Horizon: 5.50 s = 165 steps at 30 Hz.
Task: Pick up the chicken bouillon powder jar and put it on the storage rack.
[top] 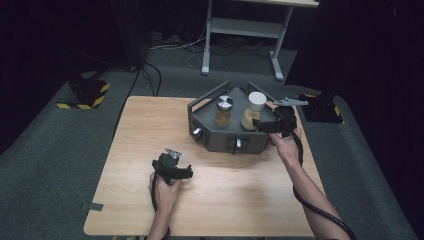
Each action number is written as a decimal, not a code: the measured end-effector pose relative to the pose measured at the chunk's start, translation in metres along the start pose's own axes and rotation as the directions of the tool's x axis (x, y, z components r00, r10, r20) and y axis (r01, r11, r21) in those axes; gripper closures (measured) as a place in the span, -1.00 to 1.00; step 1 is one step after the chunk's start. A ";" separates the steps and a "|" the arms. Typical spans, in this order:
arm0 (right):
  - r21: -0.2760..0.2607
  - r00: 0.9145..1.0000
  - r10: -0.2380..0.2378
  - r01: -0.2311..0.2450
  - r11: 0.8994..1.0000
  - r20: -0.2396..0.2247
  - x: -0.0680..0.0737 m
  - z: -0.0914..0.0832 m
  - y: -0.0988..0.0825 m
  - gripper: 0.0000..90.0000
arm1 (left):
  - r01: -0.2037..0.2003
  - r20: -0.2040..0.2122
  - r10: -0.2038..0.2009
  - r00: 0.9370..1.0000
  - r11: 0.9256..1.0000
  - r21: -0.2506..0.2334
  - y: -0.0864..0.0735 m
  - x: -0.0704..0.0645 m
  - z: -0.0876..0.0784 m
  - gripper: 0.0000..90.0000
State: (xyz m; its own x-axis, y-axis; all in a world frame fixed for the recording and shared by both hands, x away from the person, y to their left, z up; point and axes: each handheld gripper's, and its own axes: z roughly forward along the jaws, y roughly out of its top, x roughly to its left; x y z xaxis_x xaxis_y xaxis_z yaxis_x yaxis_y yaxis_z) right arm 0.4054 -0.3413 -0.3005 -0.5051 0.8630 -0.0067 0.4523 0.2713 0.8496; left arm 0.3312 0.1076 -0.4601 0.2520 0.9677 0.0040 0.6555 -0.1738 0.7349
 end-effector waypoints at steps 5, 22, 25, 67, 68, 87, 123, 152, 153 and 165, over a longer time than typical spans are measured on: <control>-0.029 1.000 0.021 -0.020 0.999 0.013 -0.004 -0.014 -0.018 -0.92 | 0.001 0.000 -0.001 1.000 1.000 0.000 0.000 0.000 0.000 -0.97; -0.042 0.999 0.027 -0.026 0.999 0.026 -0.011 -0.034 -0.071 -0.95 | 0.001 0.000 -0.001 1.000 1.000 0.000 0.000 0.000 0.000 -0.97; -0.038 0.999 0.032 -0.031 0.999 0.030 -0.012 -0.034 -0.081 -0.95 | 0.001 0.000 -0.001 1.000 1.000 0.000 0.000 0.000 0.000 -0.97; 0.142 0.994 0.054 -0.067 0.988 0.096 0.004 0.037 -0.158 -0.93 | 0.001 0.000 -0.001 1.000 1.000 0.000 0.000 0.000 0.000 -0.97; 0.147 0.994 0.053 -0.066 0.987 0.095 0.004 0.039 -0.158 -0.92 | 0.001 0.000 -0.001 1.000 1.000 0.000 0.000 0.000 0.000 -0.97; 0.179 0.994 0.034 -0.053 0.982 0.105 0.009 0.044 -0.152 -0.93 | 0.001 0.000 -0.001 1.000 1.000 -0.001 0.000 0.000 0.000 -0.97; 0.179 0.994 0.036 -0.055 0.982 0.105 0.008 0.044 -0.152 -0.92 | 0.003 -0.002 -0.003 1.000 1.000 -0.001 0.000 0.000 0.000 -0.97; 0.177 0.994 0.035 -0.053 0.983 0.107 0.009 0.044 -0.153 -0.92 | 0.003 -0.002 -0.003 1.000 1.000 -0.001 0.000 0.000 0.000 -0.97; 0.177 0.994 0.035 -0.054 0.983 0.107 0.009 0.044 -0.153 -0.92 | 0.003 -0.002 -0.003 1.000 1.000 -0.001 0.000 0.000 0.001 -0.97; 0.177 0.994 0.034 -0.053 0.983 0.108 0.009 0.044 -0.153 -0.92 | 0.006 -0.005 -0.006 1.000 1.000 -0.001 0.000 -0.001 0.000 -0.97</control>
State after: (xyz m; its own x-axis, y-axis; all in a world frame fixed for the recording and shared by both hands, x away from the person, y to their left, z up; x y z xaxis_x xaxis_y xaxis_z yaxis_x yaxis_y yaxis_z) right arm 0.3639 -0.3565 -0.4533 -0.4067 0.9129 -0.0346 0.6018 0.2962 0.7417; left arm 0.3311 0.1062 -0.4603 0.2441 0.9697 0.0032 0.6563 -0.1676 0.7356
